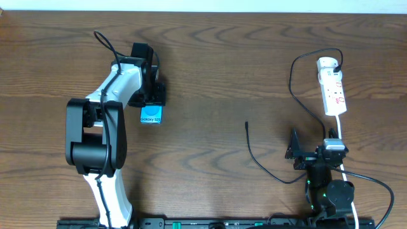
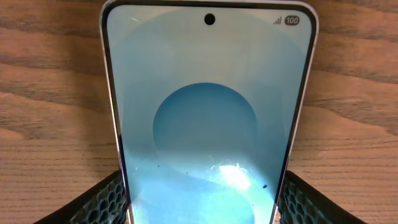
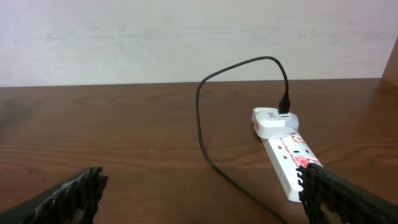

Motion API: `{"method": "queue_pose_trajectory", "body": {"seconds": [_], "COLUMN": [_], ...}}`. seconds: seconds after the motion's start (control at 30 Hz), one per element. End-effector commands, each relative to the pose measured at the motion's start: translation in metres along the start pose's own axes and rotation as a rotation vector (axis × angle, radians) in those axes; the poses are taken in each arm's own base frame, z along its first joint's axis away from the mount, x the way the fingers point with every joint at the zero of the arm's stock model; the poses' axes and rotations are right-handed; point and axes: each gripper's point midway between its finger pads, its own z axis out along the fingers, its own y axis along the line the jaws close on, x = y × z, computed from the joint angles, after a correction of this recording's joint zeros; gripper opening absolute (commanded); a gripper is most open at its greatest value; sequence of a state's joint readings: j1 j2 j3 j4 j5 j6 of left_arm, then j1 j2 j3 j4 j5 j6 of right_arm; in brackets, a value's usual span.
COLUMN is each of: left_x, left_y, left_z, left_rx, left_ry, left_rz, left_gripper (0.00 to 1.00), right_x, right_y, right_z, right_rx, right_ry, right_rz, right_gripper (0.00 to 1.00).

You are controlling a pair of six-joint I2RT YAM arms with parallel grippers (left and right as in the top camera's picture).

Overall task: Plug charger to phone and switch on socket
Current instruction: 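Lower the left gripper and grasp the phone's bottom edge, then lift the phone with the left gripper and tilt it upright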

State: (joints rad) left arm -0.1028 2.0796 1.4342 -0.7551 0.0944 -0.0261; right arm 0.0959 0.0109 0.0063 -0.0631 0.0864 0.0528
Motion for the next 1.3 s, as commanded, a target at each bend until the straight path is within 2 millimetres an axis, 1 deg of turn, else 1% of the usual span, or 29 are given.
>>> {"method": "queue_pose_trajectory", "body": {"seconds": [0.0,0.13,0.27,0.3,0.37,0.47,0.53,0.93,1.07,1.13,1.23,1.27], "left_x": [0.008,0.008,0.007,0.007,0.007,0.005,0.004,0.0,-0.001,-0.004,-0.013,-0.017], "left_y": [0.003,0.003,0.003,0.003,0.003,0.003,0.003,0.002,0.001,0.0,-0.002,-0.003], "left_z": [0.009,0.009,0.009,0.009,0.009,0.009,0.01,0.009,0.005,-0.002,-0.024,-0.037], "left_rx": [-0.013,-0.013,-0.013,-0.013,-0.012,-0.012,-0.011,-0.009,-0.004,0.004,0.009,0.012], "left_ry": [0.032,0.032,0.031,0.031,0.028,0.022,0.017,0.001,-0.006,-0.023,-0.07,-0.099], "left_rz": [-0.003,-0.003,-0.003,-0.003,-0.003,-0.003,-0.003,-0.003,-0.006,-0.005,-0.003,-0.004], "left_gripper": [0.56,0.48,0.33,0.27,0.22,0.11,0.08,0.07,0.07,0.07,0.07,0.07], "right_x": [0.0,0.0,0.0,0.0,0.0,0.0,0.0,0.0,0.0,0.0,0.0,0.0], "right_y": [0.0,0.0,0.0,0.0,0.0,0.0,0.0,0.0,0.0,0.0,0.0,0.0], "right_z": [0.0,0.0,0.0,0.0,0.0,0.0,0.0,0.0,0.0,0.0,0.0,0.0], "right_rx": [0.003,0.003,0.003,0.003,0.003,0.003,0.003,0.003,0.003,0.003,0.003,0.003], "right_ry": [-0.001,-0.001,-0.001,-0.001,-0.001,-0.001,-0.001,-0.001,-0.001,-0.001,-0.001,-0.001], "right_rz": [0.013,0.013,0.013,0.013,0.013,0.013,0.013,0.013,0.013,0.013,0.013,0.013], "right_gripper": [0.99,0.99,0.99,0.99,0.99,0.99,0.99,0.99,0.99,0.99,0.99,0.99]}}
